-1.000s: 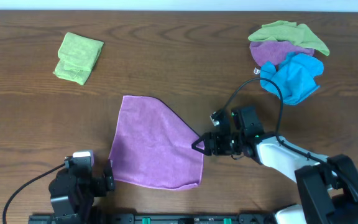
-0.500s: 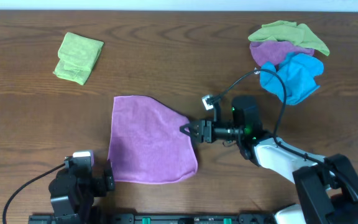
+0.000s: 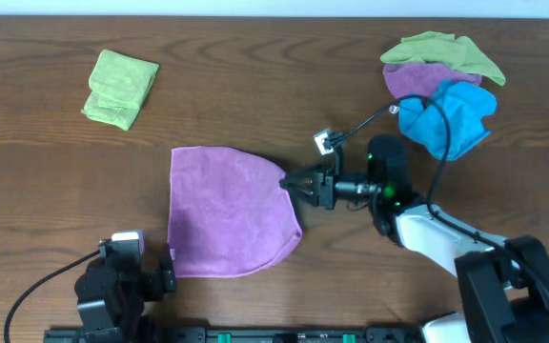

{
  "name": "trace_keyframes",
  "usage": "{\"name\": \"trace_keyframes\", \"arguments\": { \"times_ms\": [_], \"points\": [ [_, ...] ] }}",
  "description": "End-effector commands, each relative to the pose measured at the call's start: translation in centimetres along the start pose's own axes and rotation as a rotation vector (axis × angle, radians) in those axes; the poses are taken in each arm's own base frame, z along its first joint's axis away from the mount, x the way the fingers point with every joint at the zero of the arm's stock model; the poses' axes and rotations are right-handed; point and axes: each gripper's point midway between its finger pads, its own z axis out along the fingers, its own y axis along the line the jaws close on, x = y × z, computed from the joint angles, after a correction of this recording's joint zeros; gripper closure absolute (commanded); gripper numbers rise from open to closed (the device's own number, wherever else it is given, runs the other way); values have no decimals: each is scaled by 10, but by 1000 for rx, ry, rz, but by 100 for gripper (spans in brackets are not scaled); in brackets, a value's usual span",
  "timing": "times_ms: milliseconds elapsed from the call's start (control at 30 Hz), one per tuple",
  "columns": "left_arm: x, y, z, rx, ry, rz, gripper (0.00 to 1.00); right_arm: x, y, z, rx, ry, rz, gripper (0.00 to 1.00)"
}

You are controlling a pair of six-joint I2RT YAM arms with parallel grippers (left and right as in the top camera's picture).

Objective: Fold the cloth
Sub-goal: 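Regrasp the purple cloth's right edge and pull it flat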

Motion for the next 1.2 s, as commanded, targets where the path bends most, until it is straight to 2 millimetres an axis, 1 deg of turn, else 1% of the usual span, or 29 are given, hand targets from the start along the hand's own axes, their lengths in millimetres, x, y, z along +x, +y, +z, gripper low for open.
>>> {"name": "trace_keyframes", "arguments": {
  "times_ms": [0, 33, 67, 100, 133, 167, 233, 300, 467, 500, 533, 567, 600, 633, 733, 767, 800, 833, 900, 1000, 1167],
  "points": [
    [17, 1, 2, -4, 63, -5, 5, -9, 2, -5, -21, -7, -145, 50],
    [17, 1, 2, -4, 63, -5, 5, -10, -16, -6, 72, -25, -64, 44],
    [17, 1, 2, -4, 63, -5, 5, -7, -41, -11, 201, -48, 75, 42],
    [17, 1, 2, -4, 63, -5, 5, 0, -63, -18, 316, -65, 216, 40],
    [17, 1, 2, -4, 63, -5, 5, 8, -76, -23, 388, -65, 291, 41],
    [17, 1, 2, -4, 63, -5, 5, 16, -81, -25, 422, -45, 317, 44],
    [17, 1, 2, -4, 63, -5, 5, 25, -75, -21, 392, -2, 314, 47],
    [17, 1, 2, -4, 63, -5, 5, 34, -63, -13, 341, 47, 297, 48],
    [17, 1, 2, -4, 63, -5, 5, 56, -56, 2, 357, 128, 274, 50],
    [17, 1, 2, -4, 63, -5, 5, 59, -55, 6, 375, 138, 250, 53],
    [17, 1, 2, -4, 63, -5, 5, 62, -56, 10, 398, 145, 224, 59],
    [17, 1, 2, -4, 63, -5, 5, 64, -57, 13, 426, 151, 199, 68],
    [17, 1, 2, -4, 63, -5, 5, 67, -59, 16, 455, 154, 179, 74],
    [17, 1, 2, -4, 63, -5, 5, 69, -61, 18, 490, 157, 162, 76],
    [17, 1, 2, -4, 63, -5, 5, 74, -67, 21, 575, 159, 123, 74],
    [17, 1, 2, -4, 63, -5, 5, 77, -69, 20, 603, 162, 114, 79],
    [17, 1, 2, -4, 63, -5, 5, 80, -72, 19, 630, 170, 111, 87],
    [17, 1, 2, -4, 63, -5, 5, 85, -74, 18, 657, 184, 109, 99],
    [17, 1, 2, -4, 63, -5, 5, 96, -79, 13, 717, 215, 113, 99],
    [17, 1, 2, -4, 63, -5, 5, 104, -85, 4, 777, 241, 124, 99],
    [17, 1, 2, -4, 63, -5, 5, 118, -104, -25, 957, 252, 208, 99]
  ]
}}
